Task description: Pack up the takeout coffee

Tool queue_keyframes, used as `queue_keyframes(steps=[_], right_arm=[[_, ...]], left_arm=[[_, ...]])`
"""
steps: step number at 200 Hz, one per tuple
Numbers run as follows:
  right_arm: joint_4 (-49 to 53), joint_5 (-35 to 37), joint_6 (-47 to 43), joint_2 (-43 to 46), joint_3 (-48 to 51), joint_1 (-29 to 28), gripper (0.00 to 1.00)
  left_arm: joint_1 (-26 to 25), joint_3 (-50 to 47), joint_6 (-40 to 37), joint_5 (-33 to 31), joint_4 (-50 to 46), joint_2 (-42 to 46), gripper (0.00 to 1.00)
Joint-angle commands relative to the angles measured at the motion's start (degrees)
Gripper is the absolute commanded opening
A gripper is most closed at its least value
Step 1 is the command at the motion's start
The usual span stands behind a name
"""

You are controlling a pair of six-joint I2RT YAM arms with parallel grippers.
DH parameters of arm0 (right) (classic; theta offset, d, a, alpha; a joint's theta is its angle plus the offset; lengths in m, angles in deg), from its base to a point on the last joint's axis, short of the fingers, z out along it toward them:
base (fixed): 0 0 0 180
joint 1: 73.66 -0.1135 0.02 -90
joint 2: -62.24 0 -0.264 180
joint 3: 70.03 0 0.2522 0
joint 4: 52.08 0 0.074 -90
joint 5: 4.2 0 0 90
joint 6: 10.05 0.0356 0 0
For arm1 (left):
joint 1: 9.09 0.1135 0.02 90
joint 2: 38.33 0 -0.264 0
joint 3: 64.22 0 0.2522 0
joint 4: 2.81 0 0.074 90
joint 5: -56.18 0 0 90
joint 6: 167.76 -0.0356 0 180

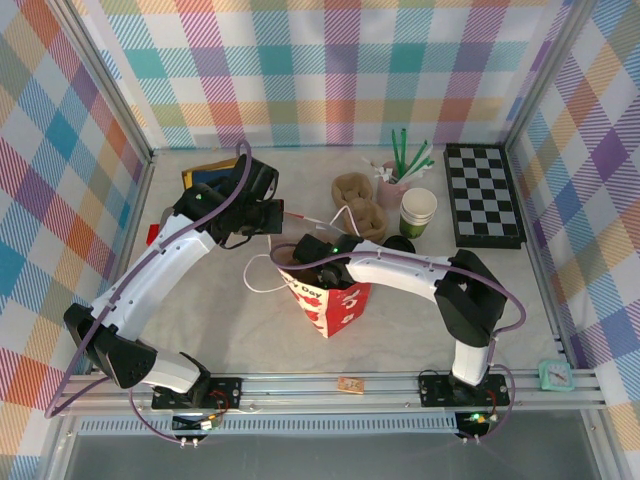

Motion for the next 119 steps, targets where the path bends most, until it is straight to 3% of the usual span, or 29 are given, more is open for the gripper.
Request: queue_keyframes(steps=[1,119], right_arm=[[-1.8,0.9,0.0,-3.7,2.4,0.7,0.99],[1.5,1.7,-1.1,-1.9,-0.5,0.6,0.99]], left_arm=[[0.3,1.0,0.9,-0.7,-0.2,0.2,0.00],[0.3,1.2,0.8,-0.8,-0.1,-0.4,0.00]])
